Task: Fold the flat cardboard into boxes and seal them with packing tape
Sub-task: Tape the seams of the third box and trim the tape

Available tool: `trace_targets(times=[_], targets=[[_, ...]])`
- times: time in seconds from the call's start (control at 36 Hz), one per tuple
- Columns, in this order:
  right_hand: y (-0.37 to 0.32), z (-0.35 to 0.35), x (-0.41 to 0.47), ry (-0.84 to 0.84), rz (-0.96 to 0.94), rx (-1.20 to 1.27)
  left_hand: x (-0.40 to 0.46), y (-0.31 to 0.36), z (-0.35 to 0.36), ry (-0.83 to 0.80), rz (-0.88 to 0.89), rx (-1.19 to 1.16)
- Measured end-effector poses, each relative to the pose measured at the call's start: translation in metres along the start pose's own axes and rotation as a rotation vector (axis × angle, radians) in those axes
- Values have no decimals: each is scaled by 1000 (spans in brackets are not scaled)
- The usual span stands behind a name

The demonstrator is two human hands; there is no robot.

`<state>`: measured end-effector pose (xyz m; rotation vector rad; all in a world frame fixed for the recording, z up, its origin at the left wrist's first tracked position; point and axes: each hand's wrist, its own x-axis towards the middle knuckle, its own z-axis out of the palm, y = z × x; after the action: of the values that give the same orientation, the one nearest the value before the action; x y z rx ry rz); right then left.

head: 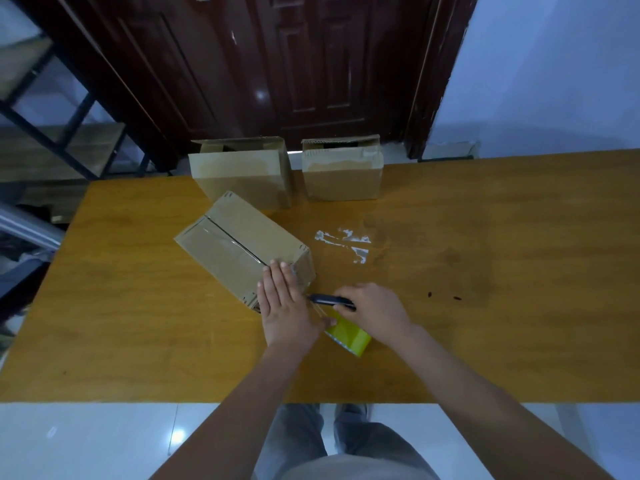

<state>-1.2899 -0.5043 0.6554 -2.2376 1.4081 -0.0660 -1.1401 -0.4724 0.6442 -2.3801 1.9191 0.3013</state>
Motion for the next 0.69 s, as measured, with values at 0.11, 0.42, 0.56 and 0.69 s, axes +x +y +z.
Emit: trace_targets(times=[0.11,0.42,0.56,0.69], targets=[[1,5,3,53,65,-10,-1,-1,-1,18,5,-15],[56,22,0,109,480,60,1,-2,3,0,0,-13],[77,41,-4,79,601,76,1,-4,6,11,18,-7],[69,47,0,89,676,15,1,-4,6,24,21,-6]])
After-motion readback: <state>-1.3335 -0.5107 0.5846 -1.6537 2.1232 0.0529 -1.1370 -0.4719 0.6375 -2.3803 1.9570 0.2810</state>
